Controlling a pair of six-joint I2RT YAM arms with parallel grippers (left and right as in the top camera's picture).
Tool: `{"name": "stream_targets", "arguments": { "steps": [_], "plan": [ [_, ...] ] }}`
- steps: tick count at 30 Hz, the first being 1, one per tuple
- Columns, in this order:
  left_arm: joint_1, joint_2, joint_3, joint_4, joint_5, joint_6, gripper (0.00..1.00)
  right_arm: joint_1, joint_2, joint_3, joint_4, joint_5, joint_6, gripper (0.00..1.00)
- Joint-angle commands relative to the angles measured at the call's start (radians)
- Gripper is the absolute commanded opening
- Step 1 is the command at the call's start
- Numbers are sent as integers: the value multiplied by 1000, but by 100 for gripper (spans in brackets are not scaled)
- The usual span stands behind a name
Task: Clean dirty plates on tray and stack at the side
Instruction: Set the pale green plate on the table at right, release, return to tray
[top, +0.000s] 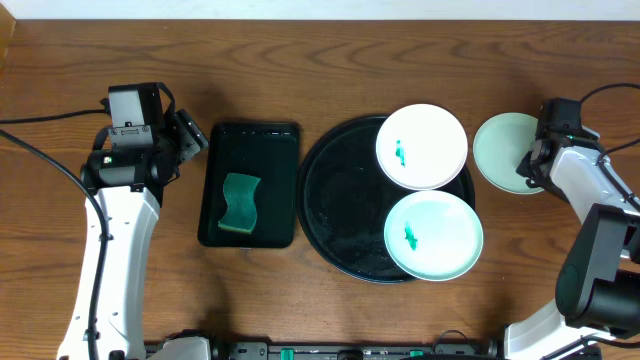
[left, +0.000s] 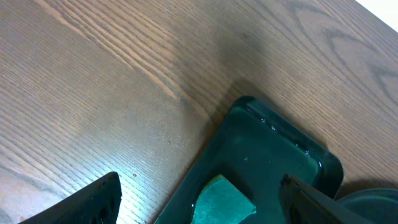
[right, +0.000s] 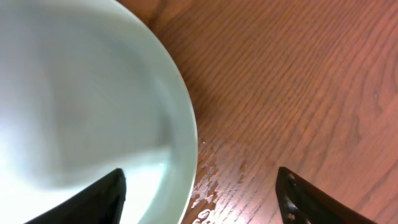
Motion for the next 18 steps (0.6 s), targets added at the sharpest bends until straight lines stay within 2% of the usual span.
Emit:
{"name": "stream_targets", "arguments": {
  "steps": [1,6,9,12,14,15,18],
  "plan": [
    [4,0,8,0,-5,-9,81,-2,-23,2,2,-35,-60,78],
    [4,0,8,0,-5,-9,81,-4,-24,151,-82,-384,-225,78],
    [4,0,8,0,-5,-9,81,-4,-24,271,-173,-493,-257,83],
    [4,0,8,0,-5,-9,81,-4,-24,386,-253,-628,-353,84],
    [4,0,8,0,-5,-9,81,2,-24,433,-291,-715,-406,82],
    [4,0,8,0,-5,-9,81,6,-24,444,-296,-750,-416,79],
    [4,0,8,0,-5,-9,81,25,-24,430,-298,-761,-416,73]
  ]
}}
